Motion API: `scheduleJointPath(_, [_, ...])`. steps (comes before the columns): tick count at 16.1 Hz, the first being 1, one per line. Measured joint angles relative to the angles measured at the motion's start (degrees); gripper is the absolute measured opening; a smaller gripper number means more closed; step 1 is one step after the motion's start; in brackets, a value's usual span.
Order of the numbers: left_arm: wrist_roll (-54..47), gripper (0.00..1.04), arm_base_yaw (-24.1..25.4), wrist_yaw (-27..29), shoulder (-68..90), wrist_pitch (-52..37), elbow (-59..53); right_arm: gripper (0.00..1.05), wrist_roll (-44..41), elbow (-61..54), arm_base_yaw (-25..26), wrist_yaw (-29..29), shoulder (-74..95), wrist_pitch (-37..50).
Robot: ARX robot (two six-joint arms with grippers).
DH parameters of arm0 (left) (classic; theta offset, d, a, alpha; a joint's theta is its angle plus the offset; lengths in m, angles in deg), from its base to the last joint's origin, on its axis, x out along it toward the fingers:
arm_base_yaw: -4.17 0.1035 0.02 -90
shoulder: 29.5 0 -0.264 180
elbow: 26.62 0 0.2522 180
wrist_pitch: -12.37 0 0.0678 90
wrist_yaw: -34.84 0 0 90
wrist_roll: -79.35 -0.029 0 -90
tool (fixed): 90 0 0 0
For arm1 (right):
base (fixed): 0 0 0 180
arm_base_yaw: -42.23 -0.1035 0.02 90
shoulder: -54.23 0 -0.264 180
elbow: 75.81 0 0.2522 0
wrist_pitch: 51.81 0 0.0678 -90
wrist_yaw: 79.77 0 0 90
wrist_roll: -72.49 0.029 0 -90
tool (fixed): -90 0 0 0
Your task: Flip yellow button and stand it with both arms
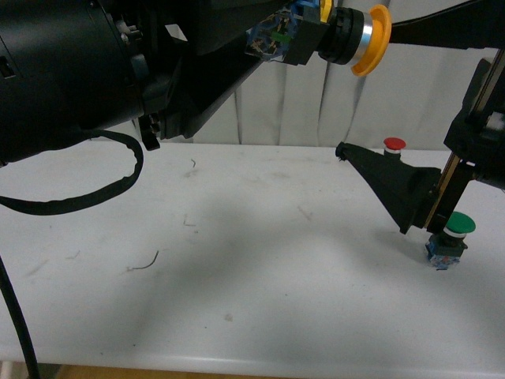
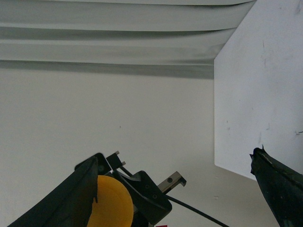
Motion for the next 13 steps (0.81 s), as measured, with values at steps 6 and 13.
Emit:
scheduleJointPath(6, [-0.4,0.35,-0.7,0.3,0.8,0.4,-0.6,0.98,-2.1,0.4,-3.6,1.3,-5.3,0.7])
scheduleJointPath(13, [-0.4,0.35,-0.5,0.6,0.8,0.4,-0.6,0.80,-5.8,0.4,-4.8,2.0,-5.1,0.4])
